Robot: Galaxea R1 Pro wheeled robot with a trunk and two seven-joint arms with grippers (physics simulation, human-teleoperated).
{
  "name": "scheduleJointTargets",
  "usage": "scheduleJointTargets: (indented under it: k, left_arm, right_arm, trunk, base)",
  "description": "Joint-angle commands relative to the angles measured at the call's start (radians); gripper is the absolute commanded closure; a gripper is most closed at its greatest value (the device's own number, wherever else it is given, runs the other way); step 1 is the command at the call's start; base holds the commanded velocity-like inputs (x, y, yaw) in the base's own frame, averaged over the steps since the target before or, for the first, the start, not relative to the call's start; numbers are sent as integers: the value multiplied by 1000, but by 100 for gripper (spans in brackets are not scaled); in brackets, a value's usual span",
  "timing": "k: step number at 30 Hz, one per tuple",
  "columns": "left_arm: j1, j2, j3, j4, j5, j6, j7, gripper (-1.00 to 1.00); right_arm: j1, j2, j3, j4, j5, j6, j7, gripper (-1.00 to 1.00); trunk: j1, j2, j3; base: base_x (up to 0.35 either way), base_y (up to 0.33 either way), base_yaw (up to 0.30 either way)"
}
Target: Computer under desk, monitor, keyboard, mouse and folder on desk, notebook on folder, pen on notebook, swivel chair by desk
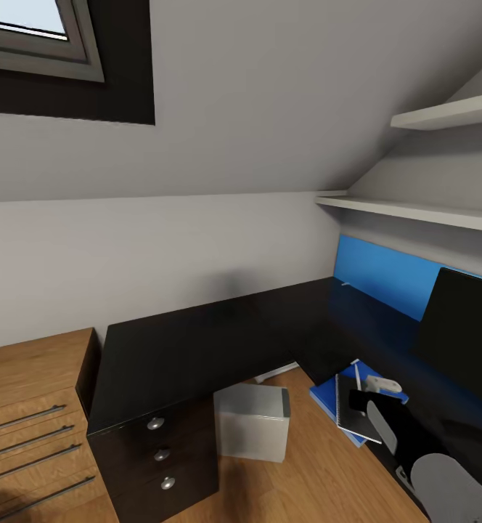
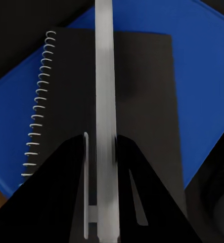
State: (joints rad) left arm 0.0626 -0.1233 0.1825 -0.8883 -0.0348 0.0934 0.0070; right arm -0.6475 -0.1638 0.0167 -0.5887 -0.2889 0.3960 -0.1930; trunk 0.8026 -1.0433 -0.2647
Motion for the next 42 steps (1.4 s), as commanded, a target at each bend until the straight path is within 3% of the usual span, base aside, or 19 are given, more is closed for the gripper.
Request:
scheduleJointTargets:
  k: [1, 42]
  left_arm:
    - [0, -1, 2, -3, -4, 6, 1, -100]
    - [0, -1, 1, -3, -4, 5, 0, -100]
  right_arm:
    - [-3, -1, 2, 3, -10, 2, -6, 100]
    - [-16, -2, 2, 24, 2, -5, -8, 100]
  trunk:
    - [0, -1, -1]
    - [0, -1, -1]
  base:
    - [0, 0, 0]
    - [27, -10, 0]
